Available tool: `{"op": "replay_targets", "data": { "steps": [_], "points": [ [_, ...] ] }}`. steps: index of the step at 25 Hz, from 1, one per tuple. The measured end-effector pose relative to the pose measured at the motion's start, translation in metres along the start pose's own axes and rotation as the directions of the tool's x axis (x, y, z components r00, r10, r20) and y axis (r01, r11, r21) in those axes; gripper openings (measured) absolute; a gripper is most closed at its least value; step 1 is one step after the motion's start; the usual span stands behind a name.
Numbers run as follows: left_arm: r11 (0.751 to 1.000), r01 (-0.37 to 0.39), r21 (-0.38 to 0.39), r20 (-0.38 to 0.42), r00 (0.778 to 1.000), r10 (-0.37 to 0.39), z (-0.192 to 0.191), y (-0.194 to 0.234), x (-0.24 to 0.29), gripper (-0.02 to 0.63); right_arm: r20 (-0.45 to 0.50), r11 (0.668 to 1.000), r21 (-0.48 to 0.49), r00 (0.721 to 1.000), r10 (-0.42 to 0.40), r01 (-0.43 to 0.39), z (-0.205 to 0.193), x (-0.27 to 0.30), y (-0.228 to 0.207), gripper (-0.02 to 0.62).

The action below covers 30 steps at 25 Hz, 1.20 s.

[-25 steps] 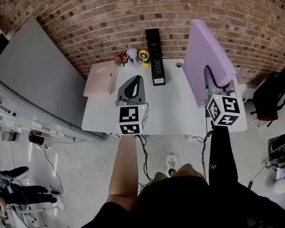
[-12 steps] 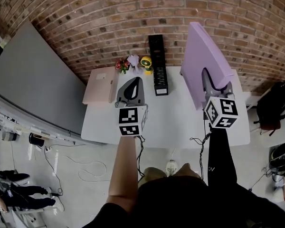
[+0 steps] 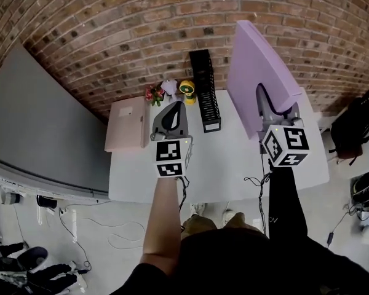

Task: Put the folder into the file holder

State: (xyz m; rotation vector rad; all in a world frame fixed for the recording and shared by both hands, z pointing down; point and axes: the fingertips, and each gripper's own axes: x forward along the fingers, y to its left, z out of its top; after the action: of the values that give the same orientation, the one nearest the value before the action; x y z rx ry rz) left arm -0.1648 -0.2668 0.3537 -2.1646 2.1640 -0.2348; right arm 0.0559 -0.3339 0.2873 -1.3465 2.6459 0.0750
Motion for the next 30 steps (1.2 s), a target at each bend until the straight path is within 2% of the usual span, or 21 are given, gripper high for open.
{"op": "replay_targets", "data": {
  "steps": [7, 15, 23, 30],
  "points": [
    [0.995, 0.100, -0.003, 0.021, 0.995, -0.100, 0.003, 0.044, 0.047, 0.008, 0.012, 0.998, 0.009, 0.998, -0.062, 0.062, 0.017, 0.038, 0.034, 0.144],
    [0.989, 0.145, -0.017, 0.027, 0.989, -0.144, -0.009, 0.094, 0.074, 0.008, 0.008, 0.996, -0.004, 0.996, -0.087, 0.087, 0.010, 0.093, 0.081, 0.146],
    [0.982, 0.186, -0.031, 0.019, 0.982, -0.186, -0.022, 0.124, 0.087, 0.008, 0.010, 0.983, -0.062, 0.985, -0.174, 0.175, -0.009, 0.139, 0.092, 0.146],
    [0.974, 0.220, -0.047, 0.003, 0.975, -0.221, -0.038, 0.136, 0.098, 0.008, 0.003, 0.973, -0.055, 0.974, -0.226, 0.226, -0.034, 0.160, 0.091, 0.146]
  ]
}}
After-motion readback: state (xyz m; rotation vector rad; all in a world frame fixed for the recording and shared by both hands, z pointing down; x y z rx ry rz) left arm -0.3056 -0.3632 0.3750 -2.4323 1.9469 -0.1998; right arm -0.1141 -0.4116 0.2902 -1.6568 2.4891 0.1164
